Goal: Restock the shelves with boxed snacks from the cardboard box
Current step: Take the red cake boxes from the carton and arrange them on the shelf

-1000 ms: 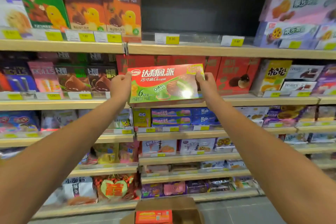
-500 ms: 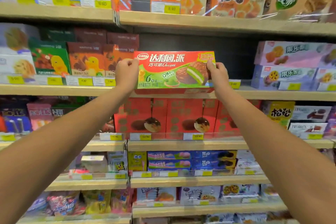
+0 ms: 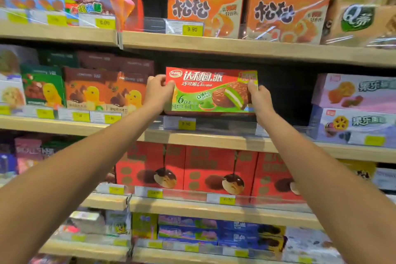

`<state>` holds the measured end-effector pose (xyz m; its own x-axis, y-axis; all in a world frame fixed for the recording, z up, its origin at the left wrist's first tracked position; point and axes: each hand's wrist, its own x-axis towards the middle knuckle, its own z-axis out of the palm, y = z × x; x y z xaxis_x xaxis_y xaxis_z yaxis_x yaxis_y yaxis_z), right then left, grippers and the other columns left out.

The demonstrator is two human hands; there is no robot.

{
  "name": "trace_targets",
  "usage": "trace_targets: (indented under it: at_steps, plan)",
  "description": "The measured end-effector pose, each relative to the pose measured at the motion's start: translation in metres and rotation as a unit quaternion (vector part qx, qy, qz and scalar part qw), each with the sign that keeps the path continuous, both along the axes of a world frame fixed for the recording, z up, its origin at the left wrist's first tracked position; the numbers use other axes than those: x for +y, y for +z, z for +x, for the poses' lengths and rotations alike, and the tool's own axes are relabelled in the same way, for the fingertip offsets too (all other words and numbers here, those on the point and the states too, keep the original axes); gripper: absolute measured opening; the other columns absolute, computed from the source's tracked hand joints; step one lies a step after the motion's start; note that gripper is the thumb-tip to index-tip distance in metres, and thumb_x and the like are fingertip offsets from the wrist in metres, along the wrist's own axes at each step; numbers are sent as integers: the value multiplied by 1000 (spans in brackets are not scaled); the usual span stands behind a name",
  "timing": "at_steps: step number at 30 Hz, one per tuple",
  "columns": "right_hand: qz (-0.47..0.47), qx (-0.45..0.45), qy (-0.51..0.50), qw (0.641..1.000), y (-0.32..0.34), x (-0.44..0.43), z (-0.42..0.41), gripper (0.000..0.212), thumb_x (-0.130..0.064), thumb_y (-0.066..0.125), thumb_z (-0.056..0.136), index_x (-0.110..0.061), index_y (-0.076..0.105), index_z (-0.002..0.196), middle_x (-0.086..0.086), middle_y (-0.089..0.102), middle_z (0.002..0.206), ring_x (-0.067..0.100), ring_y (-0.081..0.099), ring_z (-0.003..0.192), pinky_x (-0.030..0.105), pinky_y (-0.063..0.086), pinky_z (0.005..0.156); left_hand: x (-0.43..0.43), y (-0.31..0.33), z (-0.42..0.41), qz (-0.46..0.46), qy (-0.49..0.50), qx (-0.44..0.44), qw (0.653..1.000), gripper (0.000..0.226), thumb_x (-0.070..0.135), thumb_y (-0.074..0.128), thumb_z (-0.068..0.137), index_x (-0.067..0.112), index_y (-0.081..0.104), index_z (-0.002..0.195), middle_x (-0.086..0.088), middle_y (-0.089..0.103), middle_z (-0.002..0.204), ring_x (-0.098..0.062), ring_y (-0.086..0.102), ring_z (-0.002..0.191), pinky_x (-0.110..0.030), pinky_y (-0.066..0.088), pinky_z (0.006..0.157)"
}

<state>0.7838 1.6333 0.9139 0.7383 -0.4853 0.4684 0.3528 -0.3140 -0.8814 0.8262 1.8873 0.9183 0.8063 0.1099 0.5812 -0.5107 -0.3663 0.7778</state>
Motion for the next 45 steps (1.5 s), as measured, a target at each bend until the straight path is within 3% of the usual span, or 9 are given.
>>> trace_targets:
  at_steps: [3,9,14,19,25,30,32,38,45]
  plan:
    - [-9,13,7,1000,-6,-8,14,36,-34,45,97,-4,55,115,7,60,101,15,57,87,22,42,62,-10,-5,11,29,45,-2,999,29,21,48,94,5,58,115,-14,47,121,-24,53,105,-31,41,91]
    - [-62,81,16,995,-18,-9,36,26,-15,46,95,-7,56,117,13,62,109,25,59,97,39,47,90,-14,-28,34,109,120,32,986,31,20,49,94,3,57,119,-17,51,123,-33,54,109,-38,43,92]
    - [-163,119,-18,979,-25,-10,46,33,-22,50,95,-5,52,124,12,63,112,29,60,104,44,50,91,-14,-45,47,162,178,43,970,33,22,46,95,9,53,124,-16,54,122,-36,55,109,-42,45,89]
    - [-192,142,-15,971,-31,-12,51,37,-25,64,88,-13,50,121,8,64,111,26,61,103,45,52,91,-16,-50,52,203,221,33,953,33,23,40,97,11,50,126,-17,60,117,-36,57,107,-41,43,86]
    - [-240,168,-50,955,-33,-10,55,43,-35,60,90,-14,47,126,8,64,110,27,62,100,43,54,86,-20,-50,53,247,232,47,940,32,26,37,98,8,45,124,-17,64,112,-37,60,104,-41,42,83]
    - [-339,293,-88,890,-19,2,57,35,-44,52,92,-12,56,104,5,63,97,22,60,83,31,47,74,-14,-38,59,274,164,122,940,38,30,45,96,2,41,122,-14,61,114,-35,60,103,-42,50,87]
    - [-338,345,-88,871,-11,6,61,33,-47,48,93,-15,54,99,2,63,94,18,62,81,30,48,77,-13,-33,60,288,141,145,936,38,30,46,96,1,44,121,-14,61,115,-33,60,103,-42,51,89]
    - [-211,366,12,907,-11,13,90,41,-38,41,99,-8,47,127,12,57,122,25,59,110,36,47,100,-16,-27,79,284,88,220,929,31,19,46,95,2,53,121,-15,58,123,-31,56,112,-38,46,99]
    - [-223,267,34,937,-29,14,118,28,-24,58,92,-10,59,116,12,62,120,29,60,108,37,47,93,-20,-30,97,258,18,244,935,41,19,50,96,12,44,136,-10,49,137,-27,47,126,-35,37,104]
